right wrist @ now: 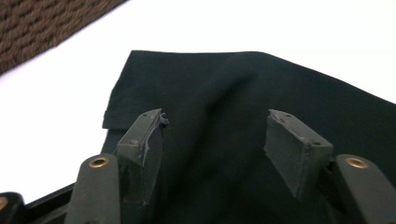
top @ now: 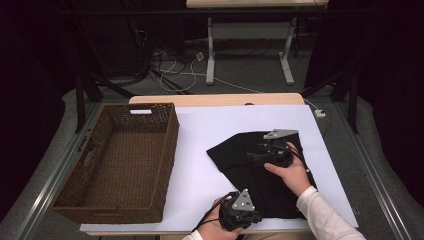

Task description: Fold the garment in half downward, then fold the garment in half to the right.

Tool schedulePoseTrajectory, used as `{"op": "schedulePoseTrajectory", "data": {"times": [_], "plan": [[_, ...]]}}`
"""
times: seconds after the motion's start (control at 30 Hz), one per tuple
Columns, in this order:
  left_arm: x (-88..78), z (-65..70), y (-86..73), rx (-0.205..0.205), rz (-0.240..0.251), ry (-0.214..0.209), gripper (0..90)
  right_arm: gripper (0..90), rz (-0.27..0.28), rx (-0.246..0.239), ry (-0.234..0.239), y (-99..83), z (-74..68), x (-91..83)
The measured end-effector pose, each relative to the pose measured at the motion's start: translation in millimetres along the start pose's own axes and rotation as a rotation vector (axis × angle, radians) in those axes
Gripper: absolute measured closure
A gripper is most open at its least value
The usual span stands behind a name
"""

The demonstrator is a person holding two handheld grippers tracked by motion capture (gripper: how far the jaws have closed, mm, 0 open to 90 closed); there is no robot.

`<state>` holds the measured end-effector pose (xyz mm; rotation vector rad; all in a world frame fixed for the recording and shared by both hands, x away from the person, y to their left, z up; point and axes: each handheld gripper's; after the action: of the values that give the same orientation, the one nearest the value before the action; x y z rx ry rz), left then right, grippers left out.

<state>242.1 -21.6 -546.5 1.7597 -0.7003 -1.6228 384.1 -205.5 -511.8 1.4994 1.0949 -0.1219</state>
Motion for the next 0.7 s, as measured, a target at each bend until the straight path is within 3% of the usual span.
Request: {"op": "schedulePoseTrajectory", "data": {"times": [0.13, 0.4, 0.57, 0.7], "plan": [[-3.4, 0.0, -2.7, 0.01, -0.009, 0.008, 84.5, 35.5, -0.022, -0.06, 0.015, 8.0, -15.2, 16.6], [-12.0, -2.4, -5.4, 0.004, 0.01, 0.02, 84.6, 36.2, -0.086, -0.094, 0.05, 29.4, -34.5, 44.1], [-13.4, -2.6, -8.3, -0.005, 0.016, 0.027, 84.6, 36.4, -0.115, -0.087, 0.071, 39.7, -42.9, 57.9], [-14.6, -2.3, -8.7, -0.004, 0.01, 0.018, 84.6, 36.4, -0.133, -0.128, 0.081, 42.3, -51.6, 70.8]]}}
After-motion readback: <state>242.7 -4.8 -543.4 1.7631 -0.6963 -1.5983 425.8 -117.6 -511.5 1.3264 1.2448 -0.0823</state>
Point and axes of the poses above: each handheld gripper's, and its own axes: x roughly forward along the jaws, y roughly out of its top, z roughly to its right, and after that the axes turned 14 degrees about x, right-handed
